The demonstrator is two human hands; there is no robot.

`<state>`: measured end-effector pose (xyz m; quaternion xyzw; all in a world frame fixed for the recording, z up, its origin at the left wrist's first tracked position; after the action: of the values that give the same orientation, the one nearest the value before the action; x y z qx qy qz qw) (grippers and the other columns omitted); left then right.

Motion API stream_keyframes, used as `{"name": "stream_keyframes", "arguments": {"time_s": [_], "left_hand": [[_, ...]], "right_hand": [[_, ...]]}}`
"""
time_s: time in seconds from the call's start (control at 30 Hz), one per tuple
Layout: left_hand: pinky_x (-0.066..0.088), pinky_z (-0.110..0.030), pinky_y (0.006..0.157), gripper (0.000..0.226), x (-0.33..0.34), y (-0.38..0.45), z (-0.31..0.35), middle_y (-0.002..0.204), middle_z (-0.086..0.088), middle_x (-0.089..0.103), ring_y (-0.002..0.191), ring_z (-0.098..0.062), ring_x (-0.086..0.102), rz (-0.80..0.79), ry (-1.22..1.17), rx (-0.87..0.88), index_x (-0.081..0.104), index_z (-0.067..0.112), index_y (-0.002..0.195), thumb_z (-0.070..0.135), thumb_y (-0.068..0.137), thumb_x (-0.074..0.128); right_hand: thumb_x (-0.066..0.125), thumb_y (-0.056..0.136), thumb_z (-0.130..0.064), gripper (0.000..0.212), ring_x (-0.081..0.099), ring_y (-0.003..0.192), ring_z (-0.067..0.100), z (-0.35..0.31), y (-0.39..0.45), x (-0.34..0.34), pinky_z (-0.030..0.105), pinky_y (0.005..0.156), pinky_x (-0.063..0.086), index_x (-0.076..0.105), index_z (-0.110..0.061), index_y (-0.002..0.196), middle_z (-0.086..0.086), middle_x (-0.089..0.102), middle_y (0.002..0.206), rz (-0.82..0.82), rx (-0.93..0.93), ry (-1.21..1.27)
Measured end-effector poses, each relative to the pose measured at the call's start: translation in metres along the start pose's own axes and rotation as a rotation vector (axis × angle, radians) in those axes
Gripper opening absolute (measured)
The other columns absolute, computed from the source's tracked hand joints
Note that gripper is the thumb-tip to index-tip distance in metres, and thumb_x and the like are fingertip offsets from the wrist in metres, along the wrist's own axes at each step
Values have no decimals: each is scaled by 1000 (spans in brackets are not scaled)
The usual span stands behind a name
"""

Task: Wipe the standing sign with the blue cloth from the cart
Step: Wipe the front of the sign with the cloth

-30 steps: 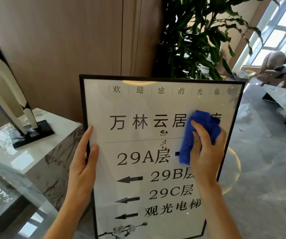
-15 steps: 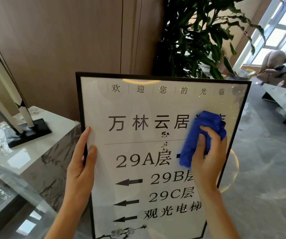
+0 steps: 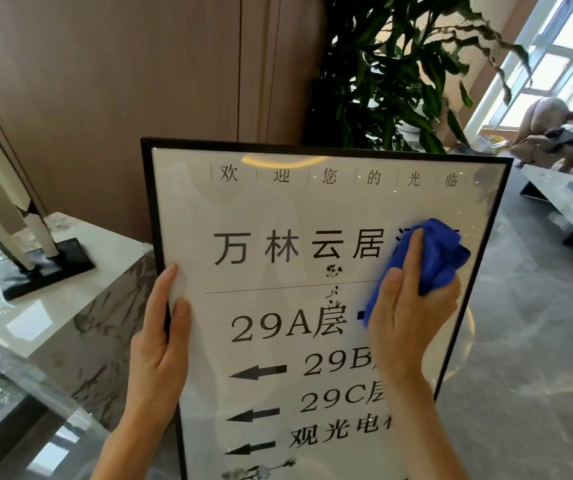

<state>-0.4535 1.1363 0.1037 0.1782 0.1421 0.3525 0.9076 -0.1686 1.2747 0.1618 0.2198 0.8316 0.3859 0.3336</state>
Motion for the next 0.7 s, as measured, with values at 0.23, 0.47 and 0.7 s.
{"name": "stream_keyframes", "arguments": {"time_s": [0.23,0.47,0.7], "left_hand": [[31,-9,40,40,-1,1,-7,59,18,56,40,0,41,92,109,69,31,68,136,49,100,34],[30,-8,41,41,-2,-1,-8,57,15,56,40,-1,41,106,133,102,31,70,136,50,100,33],[47,-8,47,41,2,-2,-9,89,30,69,58,-1,62,77,47,67,32,71,134,52,99,37]], "right_hand": [[21,107,-48,52,49,87,31,1,10,12,58,70,48,22,-33,157,8,48,117,-15,-5,141],[21,109,-45,48,32,98,9,-62,-26,43,31,81,39,13,-45,156,-11,33,116,-120,-144,186],[23,110,-40,47,41,105,15,-82,-45,51,45,83,47,20,-41,157,2,46,128,-206,-250,203]]}}
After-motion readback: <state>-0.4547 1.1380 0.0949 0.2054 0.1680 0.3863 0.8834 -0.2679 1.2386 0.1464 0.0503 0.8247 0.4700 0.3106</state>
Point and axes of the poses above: each hand's wrist, its own y-axis towards the middle knuckle, its own x-axis out of the palm, z = x × y, the point moved 8 cm from there along y, towards the middle knuckle
